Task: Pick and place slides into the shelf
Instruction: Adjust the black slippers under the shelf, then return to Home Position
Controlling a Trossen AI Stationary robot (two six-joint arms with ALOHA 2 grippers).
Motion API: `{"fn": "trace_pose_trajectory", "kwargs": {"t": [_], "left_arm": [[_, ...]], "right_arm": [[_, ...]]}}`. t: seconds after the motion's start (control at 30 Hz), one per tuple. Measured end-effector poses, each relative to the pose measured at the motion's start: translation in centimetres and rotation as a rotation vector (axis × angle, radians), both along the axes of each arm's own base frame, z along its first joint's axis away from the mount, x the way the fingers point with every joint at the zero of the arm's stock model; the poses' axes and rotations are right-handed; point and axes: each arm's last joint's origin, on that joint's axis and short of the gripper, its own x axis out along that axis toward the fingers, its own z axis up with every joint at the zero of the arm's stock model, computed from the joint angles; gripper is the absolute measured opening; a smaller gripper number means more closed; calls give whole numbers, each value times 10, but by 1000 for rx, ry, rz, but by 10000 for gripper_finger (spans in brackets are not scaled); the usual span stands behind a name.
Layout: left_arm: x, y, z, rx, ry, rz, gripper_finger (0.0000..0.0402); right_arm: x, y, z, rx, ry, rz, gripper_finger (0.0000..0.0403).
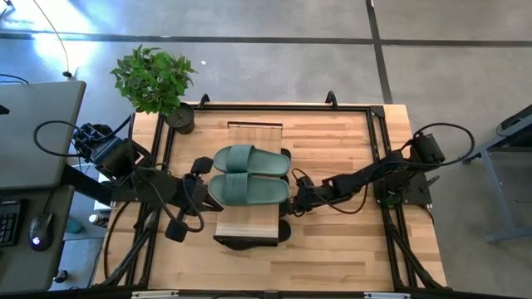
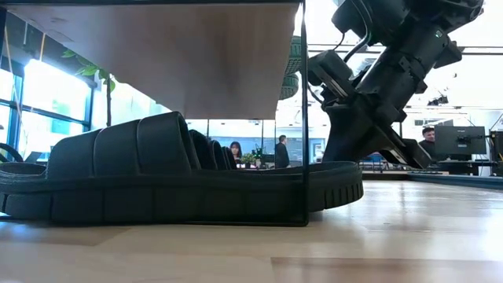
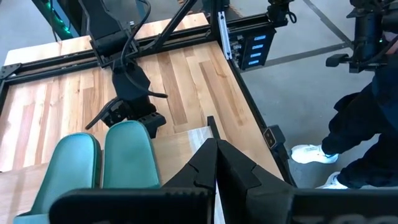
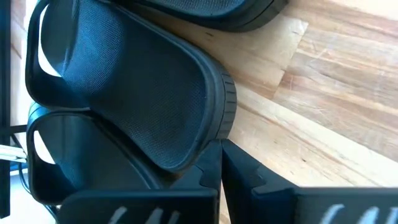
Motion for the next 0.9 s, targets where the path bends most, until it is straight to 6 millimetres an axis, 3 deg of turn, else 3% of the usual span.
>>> {"fn": "trace_pose_trajectory", "kwargs": {"t": [0.33,0.63,0.9], "left_arm": [[0,0,0,0,-1,0,0],[0,0,0,2,1,0,0],[-2,2,-4,35,38,14,0]], "right_arm": [[0,-3,0,-11,4,-5,0],[-14,7,-5,-29,135,39,0],[-43,2,22,-76,245,52,0]]}}
